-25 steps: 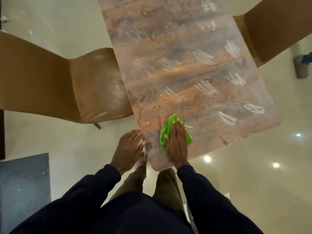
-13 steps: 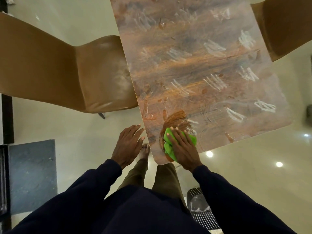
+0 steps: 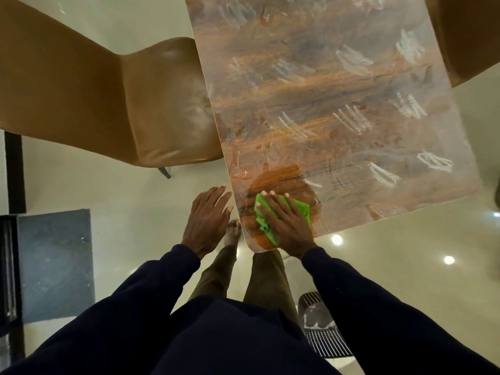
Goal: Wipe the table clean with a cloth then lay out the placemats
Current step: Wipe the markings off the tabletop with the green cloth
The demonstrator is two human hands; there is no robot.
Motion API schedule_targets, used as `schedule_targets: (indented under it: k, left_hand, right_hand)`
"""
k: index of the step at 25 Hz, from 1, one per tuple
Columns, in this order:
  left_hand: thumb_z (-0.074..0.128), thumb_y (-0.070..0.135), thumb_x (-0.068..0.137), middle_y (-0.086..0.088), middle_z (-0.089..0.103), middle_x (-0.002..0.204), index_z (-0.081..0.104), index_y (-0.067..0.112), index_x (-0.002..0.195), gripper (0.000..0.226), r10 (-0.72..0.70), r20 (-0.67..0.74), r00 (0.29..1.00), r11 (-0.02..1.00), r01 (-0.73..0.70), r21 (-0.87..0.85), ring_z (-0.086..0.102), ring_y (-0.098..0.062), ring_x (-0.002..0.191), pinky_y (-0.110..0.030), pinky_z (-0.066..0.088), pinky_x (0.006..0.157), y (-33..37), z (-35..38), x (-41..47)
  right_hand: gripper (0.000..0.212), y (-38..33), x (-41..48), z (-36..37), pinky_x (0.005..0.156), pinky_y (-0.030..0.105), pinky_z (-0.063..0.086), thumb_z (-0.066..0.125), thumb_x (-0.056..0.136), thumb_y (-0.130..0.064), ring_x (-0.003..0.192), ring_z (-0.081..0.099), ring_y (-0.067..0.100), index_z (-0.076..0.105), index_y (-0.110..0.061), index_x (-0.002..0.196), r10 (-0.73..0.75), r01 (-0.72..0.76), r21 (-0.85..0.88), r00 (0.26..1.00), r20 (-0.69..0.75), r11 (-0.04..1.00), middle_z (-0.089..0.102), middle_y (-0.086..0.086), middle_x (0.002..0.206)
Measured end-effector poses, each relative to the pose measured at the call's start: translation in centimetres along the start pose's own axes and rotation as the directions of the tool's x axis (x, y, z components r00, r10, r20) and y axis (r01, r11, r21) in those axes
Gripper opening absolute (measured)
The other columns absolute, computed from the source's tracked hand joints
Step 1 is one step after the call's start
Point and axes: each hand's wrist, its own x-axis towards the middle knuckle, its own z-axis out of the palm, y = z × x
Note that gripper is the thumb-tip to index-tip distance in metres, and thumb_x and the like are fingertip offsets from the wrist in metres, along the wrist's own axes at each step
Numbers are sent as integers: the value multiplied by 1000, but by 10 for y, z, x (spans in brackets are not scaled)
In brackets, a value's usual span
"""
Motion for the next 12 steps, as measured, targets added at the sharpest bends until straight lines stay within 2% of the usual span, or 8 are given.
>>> schedule_targets:
  k: [2, 3, 4, 5, 7, 9, 10, 12]
  left_hand:
    - [57, 22, 106, -23, 63, 145, 64, 3, 138, 38, 10, -33, 999, 1000, -10, 11, 60, -44, 136, -57, 40, 116, -1, 0, -3]
    - [62, 18, 105, -24, 63, 144, 64, 2, 137, 36, 10, -41, 999, 1000, -10, 9, 60, -45, 135, -58, 41, 115, -2, 0, -4]
    - [67, 15, 104, -24, 63, 144, 64, 2, 137, 36, 1, -48, 999, 1000, -1, 7, 60, -45, 135, -58, 42, 115, -2, 1, -6]
    - [70, 13, 101, -24, 63, 144, 64, 1, 137, 38, -13, -56, 998, 1000, 14, 9, 60, -45, 135, -59, 43, 114, -3, 0, -8]
    - [73, 10, 99, -25, 64, 143, 65, 0, 136, 40, -7, -67, 998, 1000, 7, 4, 61, -44, 134, -60, 46, 113, -1, -1, -10]
    - [74, 8, 96, -26, 64, 141, 65, -1, 135, 41, 23, -84, 996, 1000, -22, 7, 62, -45, 132, -61, 48, 111, 0, -3, -9]
    - [75, 8, 96, -26, 64, 141, 65, -2, 135, 41, 25, -90, 996, 1000, -24, 5, 63, -46, 132, -61, 47, 111, -1, -5, -7]
    - [75, 8, 96, -26, 64, 141, 65, -1, 135, 41, 19, -103, 995, 1000, -18, 8, 62, -46, 132, -62, 47, 111, -2, -7, -3]
  right_hand:
    - [65, 20, 21, -9, 129, 61, 17, 46, 107, -50, 161, 20, 36, 37, -15, 162, 289, -286, 42, 955, -69, 957, 25, 16, 173]
    - [62, 17, 43, -14, 129, 60, 16, 40, 109, -46, 161, 19, 37, 37, -15, 161, 472, -467, 69, 877, -96, 882, 24, 16, 173]
    - [60, 2, 65, -18, 130, 59, 15, 37, 109, -43, 161, 18, 37, 36, -15, 162, 585, -579, 85, 805, -100, 811, 23, 16, 173]
    - [61, -16, 83, -17, 130, 59, 14, 38, 109, -41, 161, 16, 37, 33, -16, 163, 596, -590, 87, 799, -84, 803, 21, 17, 174]
    - [66, -44, 85, -6, 130, 59, 14, 48, 107, -40, 162, 13, 36, 28, -17, 165, 311, -310, 35, 951, -6, 950, 16, 16, 175]
    - [70, -29, 55, 1, 130, 59, 15, 54, 105, -42, 162, 15, 35, 29, -17, 165, -78, 78, -7, 996, 43, 997, 18, 14, 175]
    - [69, -12, 45, -4, 130, 58, 16, 54, 105, -44, 161, 18, 35, 32, -17, 164, -149, 149, 3, 988, 42, 989, 22, 13, 174]
    - [64, 16, 46, -13, 130, 58, 15, 50, 107, -45, 161, 22, 35, 36, -17, 163, 15, -15, 20, 1000, -11, 1000, 25, 13, 173]
